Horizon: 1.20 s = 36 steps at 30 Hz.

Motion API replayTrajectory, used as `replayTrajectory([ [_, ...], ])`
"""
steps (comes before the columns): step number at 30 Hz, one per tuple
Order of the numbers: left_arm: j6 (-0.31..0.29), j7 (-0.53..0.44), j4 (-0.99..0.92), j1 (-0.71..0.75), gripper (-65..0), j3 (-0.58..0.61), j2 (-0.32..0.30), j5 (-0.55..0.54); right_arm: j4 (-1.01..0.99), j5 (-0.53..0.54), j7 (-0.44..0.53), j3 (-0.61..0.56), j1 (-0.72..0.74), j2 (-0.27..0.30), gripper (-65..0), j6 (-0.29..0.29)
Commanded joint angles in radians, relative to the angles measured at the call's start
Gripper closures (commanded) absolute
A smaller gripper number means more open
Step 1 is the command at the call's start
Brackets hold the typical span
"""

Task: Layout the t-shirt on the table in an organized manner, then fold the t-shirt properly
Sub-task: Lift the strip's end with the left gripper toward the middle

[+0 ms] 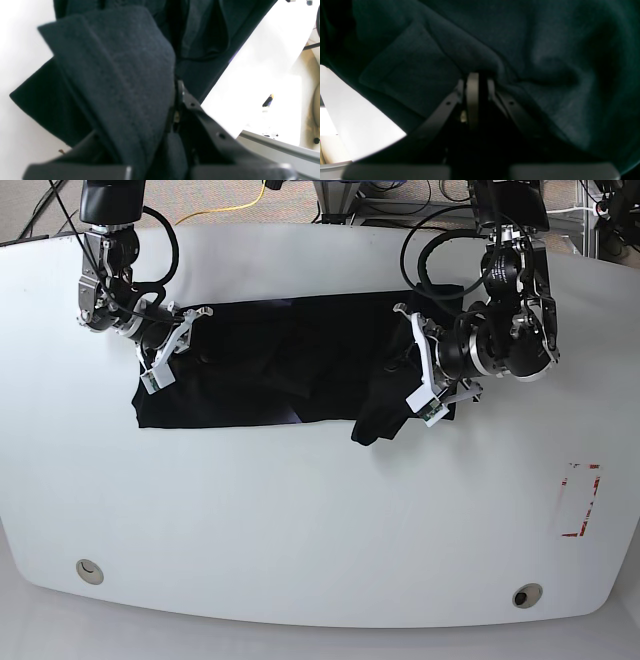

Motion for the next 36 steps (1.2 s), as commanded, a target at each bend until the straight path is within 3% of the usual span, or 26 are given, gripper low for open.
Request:
replayTrajectory([
  [1,0.002,-0.021,0.015,-0.017,0.0,-0.003,-0.004,-0.021,-0.006,-0.097,-0.102,-0.007,-0.014,0.006,-4.4,-0.027],
  [13,0.002,-0.024,0.015,-0.053,0.0,-0.003,0.001,0.100,-0.006,-0.097,-0.102,-0.007,-0.015,0.004,-4.4,-0.027],
  [19,0.002,-0.064,0.015,-0.053,0.0,-0.002,0.012,0.105,-0.006,-0.097,-0.102,-0.007,-0.015,0.004,-4.4,-0.027],
  [27,0.002,-0.070,0.012,-0.030,0.0,-0.002,-0.034,0.105,-0.006,-0.097,-0.102,-0.006,-0.015,0.004,-4.4,-0.027],
  [36,0.002,-0.072,-0.031,-0.023,0.0,-0.002,-0.042,0.105,-0.006,-0.086,-0.102,-0.006,-0.015,0.004,-4.4,-0.027],
])
